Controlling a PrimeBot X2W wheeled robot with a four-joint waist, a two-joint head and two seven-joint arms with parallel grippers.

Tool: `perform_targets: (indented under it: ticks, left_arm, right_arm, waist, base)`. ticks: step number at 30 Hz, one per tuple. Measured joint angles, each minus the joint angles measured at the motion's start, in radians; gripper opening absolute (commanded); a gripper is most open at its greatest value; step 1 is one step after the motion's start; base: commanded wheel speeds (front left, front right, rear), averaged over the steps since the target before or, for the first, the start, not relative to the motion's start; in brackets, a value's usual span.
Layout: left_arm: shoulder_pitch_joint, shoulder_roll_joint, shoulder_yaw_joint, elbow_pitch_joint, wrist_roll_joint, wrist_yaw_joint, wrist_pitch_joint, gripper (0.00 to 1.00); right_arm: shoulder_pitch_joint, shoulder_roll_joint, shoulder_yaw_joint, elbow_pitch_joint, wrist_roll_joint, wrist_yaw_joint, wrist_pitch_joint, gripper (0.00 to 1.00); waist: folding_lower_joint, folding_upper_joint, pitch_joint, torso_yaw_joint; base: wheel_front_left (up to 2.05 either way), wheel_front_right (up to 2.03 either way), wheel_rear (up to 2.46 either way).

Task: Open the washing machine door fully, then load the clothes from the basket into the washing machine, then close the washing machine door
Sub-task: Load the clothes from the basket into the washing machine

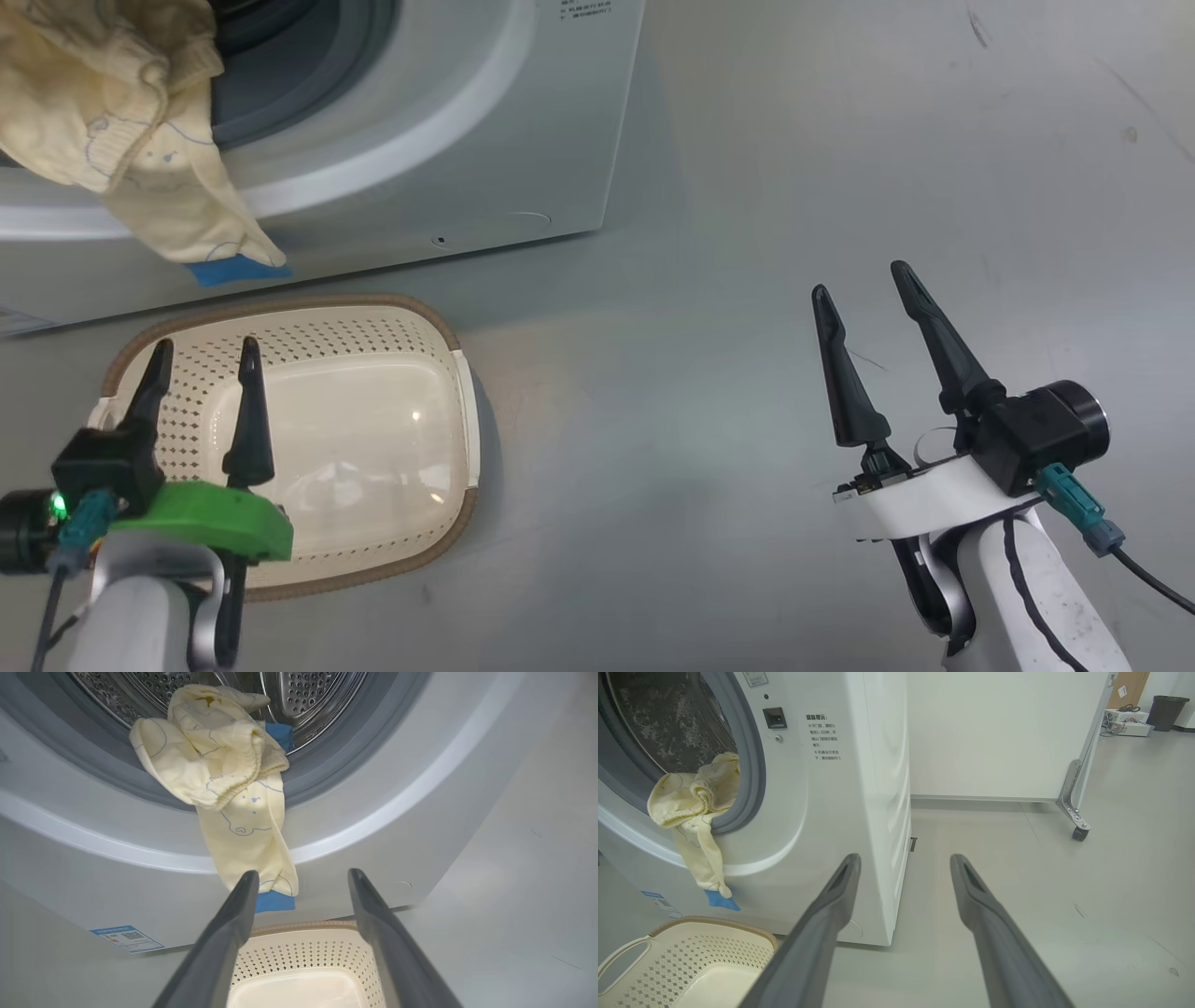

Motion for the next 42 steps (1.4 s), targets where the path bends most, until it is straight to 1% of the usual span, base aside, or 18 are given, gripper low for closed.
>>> perform_targets:
  ticks: [11,22,23,27,31,33,34,35,37,38,42]
  left_arm:
    - [-0.188,0.046,0.013,0.079,-0.004,-0.004,0.103,1.0]
    - [-0.326,0.124,0.084,0.204,-0.016,0.008,0.205,1.0]
    - [-0.353,0.128,0.09,0.216,-0.017,0.013,0.215,1.0]
    - [-0.401,0.134,0.1,0.242,-0.035,0.016,0.227,1.0]
    - [-0.43,0.155,0.106,0.273,-0.035,0.019,0.232,1.0]
    - [-0.446,0.154,0.108,0.295,-0.035,0.025,0.233,1.0]
    - [-0.45,0.154,0.108,0.303,-0.035,0.025,0.233,0.93]
    - [-0.455,0.154,0.111,0.311,-0.035,0.025,0.233,0.6]
    - [-0.462,0.154,0.12,0.327,-0.035,0.033,0.233,0.18]
    - [-0.462,0.154,0.12,0.327,-0.035,0.033,0.233,0.0]
    - [-0.47,0.155,0.131,0.356,-0.038,0.035,0.23,0.0]
  right_arm:
    - [-0.039,0.001,0.008,-0.02,0.002,0.0,0.0,1.0]
    - [-0.084,0.002,0.053,-0.043,0.064,-0.003,0.0,1.0]
    - [-0.084,0.002,0.057,-0.043,0.072,-0.012,0.0,1.0]
    - [-0.086,0.002,0.067,-0.045,0.086,-0.019,0.0,1.0]
    - [-0.103,0.003,0.072,-0.046,0.093,-0.028,0.0,1.0]
    - [-0.106,0.003,0.07,-0.049,0.096,-0.029,0.0,1.0]
    - [-0.106,0.003,0.07,-0.049,0.097,-0.029,0.0,1.0]
    - [-0.106,0.003,0.071,-0.049,0.098,-0.03,0.0,1.0]
    - [-0.106,0.003,0.072,-0.049,0.098,-0.037,0.0,1.0]
    - [-0.106,0.003,0.072,-0.049,0.098,-0.037,0.0,1.0]
    - [-0.106,0.003,0.076,-0.049,0.103,-0.045,0.0,1.0]
  waist:
    - [0.0,0.0,0.076,-0.048]
    - [0.0,0.0,0.133,-0.109]
    - [0.0,0.0,0.142,-0.119]
    - [0.0,0.0,0.16,-0.139]
    - [0.0,0.0,0.174,-0.155]
    - [0.0,0.0,0.179,-0.161]
    - [0.0,0.0,0.18,-0.163]
    - [0.0,0.0,0.181,-0.165]
    - [0.0001,0.0,0.183,-0.168]
    - [0.0001,0.0,0.183,-0.168]
    - [0.0,0.0,0.185,-0.171]
  base:
    - [0.0,0.0,0.0]
    - [0.0,0.0,0.0]
    - [0.0,0.0,0.0]
    - [0.0,0.0,0.0]
    - [0.0,0.0,0.0]
    - [0.0,0.0,0.0]
    - [0.0,0.0,0.0]
    - [0.0,0.0,0.0]
    - [0.0,0.0,0.0]
    - [0.0,0.0,0.0]
    - [0.0,0.0,0.0]
